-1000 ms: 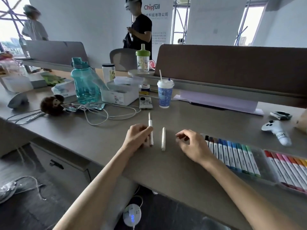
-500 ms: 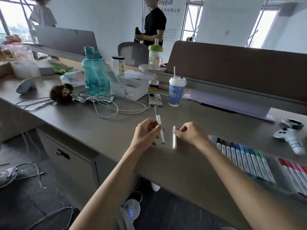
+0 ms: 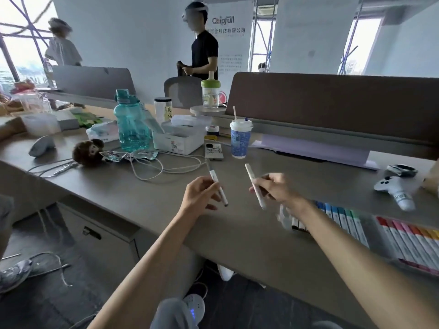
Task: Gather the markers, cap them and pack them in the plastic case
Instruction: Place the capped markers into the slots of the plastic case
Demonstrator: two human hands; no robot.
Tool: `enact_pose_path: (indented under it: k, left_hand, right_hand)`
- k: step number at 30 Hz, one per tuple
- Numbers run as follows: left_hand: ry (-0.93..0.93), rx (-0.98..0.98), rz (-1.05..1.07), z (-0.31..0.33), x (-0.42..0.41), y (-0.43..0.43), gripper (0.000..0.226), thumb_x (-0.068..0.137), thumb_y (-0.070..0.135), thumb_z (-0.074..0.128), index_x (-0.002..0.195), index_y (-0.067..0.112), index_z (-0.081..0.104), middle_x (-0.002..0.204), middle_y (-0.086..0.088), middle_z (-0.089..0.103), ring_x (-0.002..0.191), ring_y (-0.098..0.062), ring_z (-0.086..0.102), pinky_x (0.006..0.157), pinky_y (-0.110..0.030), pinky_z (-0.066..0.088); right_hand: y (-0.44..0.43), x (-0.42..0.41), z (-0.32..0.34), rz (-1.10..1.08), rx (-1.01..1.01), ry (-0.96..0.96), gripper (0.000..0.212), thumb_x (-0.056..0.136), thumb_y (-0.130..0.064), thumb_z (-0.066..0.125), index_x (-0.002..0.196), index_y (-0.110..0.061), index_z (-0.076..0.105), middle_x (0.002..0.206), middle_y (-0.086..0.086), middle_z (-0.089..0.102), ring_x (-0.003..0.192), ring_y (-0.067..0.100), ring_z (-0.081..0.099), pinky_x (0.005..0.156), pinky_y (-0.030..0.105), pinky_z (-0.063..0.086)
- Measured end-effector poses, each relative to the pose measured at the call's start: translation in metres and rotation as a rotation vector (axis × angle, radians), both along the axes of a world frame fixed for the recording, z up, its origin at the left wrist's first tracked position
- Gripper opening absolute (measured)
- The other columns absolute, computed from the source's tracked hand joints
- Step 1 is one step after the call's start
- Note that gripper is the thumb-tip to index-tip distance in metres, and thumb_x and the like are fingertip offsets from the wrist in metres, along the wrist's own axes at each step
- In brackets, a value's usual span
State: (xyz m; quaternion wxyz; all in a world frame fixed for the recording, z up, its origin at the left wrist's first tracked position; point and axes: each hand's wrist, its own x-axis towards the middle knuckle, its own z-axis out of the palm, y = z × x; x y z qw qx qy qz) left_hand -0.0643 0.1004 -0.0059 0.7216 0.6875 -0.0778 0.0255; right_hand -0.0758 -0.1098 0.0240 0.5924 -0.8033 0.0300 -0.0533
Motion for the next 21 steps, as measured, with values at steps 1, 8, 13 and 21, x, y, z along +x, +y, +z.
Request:
enact_pose_path:
  k: [1, 8, 13, 21]
  left_hand:
    - [-0.006, -0.009, -0.022, 0.004, -0.005, -0.006, 0.014, 0.091, 0.016, 0.064, 0.099, 0.004, 0.063, 0.087, -0.008, 0.071, 0.061, -0.015, 0.065, 0.049, -0.030, 0.052]
    - [-0.088, 0.043, -0.370, 0.031, -0.046, -0.094, 0.021, 0.091, 0.021, 0.064, 0.099, 0.001, 0.065, 0.081, -0.008, 0.068, 0.066, -0.016, 0.063, 0.047, -0.027, 0.051]
    - [-0.079, 0.210, -0.629, 0.039, -0.052, -0.189, 0.017, 0.095, 0.024, 0.060, 0.093, 0.007, 0.060, 0.082, -0.012, 0.068, 0.066, -0.021, 0.069, 0.039, -0.024, 0.047]
    - [-0.064, 0.389, -0.733, 0.033, -0.056, -0.270, 0.013, 0.095, 0.029, 0.059, 0.091, 0.019, 0.066, 0.083, 0.000, 0.069, 0.060, -0.022, 0.070, 0.039, -0.023, 0.048]
  right_hand:
    - [-0.008, -0.013, 0.005, 0.018, 0.095, -0.046, 0.013, 0.091, -0.018, 0.067, 0.087, -0.006, 0.066, 0.070, 0.001, 0.073, 0.051, 0.008, 0.047, 0.046, 0.017, 0.034]
    - [-0.098, -0.116, 0.018, 0.112, 0.337, -0.114, 0.033, 0.084, -0.024, 0.058, 0.112, -0.007, 0.066, 0.083, -0.001, 0.070, 0.070, 0.009, 0.056, 0.064, 0.021, 0.045]
    - [-0.172, -0.153, 0.011, -0.115, 0.160, -0.153, 0.030, 0.085, -0.030, 0.062, 0.108, -0.010, 0.068, 0.089, -0.001, 0.072, 0.085, 0.014, 0.063, 0.075, 0.027, 0.049]
    - [-0.238, -0.162, -0.008, -0.287, 0.182, -0.158, 0.017, 0.093, -0.015, 0.063, 0.103, -0.003, 0.067, 0.083, 0.003, 0.072, 0.080, 0.018, 0.067, 0.073, 0.025, 0.053]
